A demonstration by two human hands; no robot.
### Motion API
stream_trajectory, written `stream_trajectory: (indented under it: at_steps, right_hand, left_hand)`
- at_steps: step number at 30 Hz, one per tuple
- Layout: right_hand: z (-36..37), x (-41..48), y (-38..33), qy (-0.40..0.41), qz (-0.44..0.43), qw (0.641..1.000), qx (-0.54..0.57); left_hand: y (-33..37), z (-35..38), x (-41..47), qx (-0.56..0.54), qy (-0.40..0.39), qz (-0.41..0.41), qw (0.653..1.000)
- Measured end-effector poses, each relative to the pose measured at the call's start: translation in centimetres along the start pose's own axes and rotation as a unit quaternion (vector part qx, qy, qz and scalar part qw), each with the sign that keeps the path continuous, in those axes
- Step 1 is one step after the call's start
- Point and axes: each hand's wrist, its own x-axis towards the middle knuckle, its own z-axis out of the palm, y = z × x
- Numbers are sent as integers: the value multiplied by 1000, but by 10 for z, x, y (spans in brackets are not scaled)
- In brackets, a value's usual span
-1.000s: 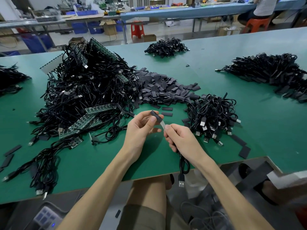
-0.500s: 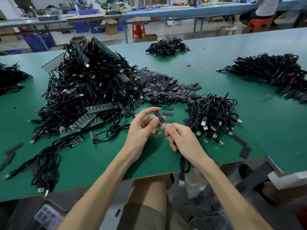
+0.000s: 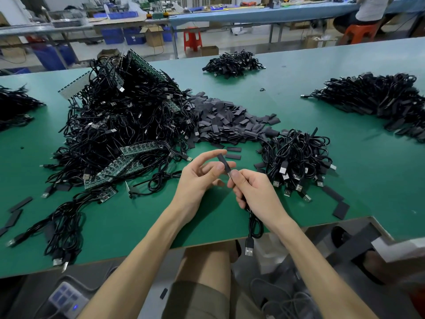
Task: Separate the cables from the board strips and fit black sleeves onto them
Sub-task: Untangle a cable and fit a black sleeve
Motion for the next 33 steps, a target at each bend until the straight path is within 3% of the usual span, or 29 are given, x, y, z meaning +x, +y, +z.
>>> stream_trajectory:
  at_steps: [17, 25, 33]
  right_hand:
    - [0, 4, 5, -9, 3, 1000, 30]
    - [2, 7, 2, -14, -2, 999, 42]
    - [0, 2, 2, -3, 2, 999, 35]
  left_hand:
    - [-5, 1, 1, 23, -17, 17, 999]
    - [-4, -7, 4, -49, 63, -7, 997]
    - [-4, -7, 1, -18, 20, -19, 999]
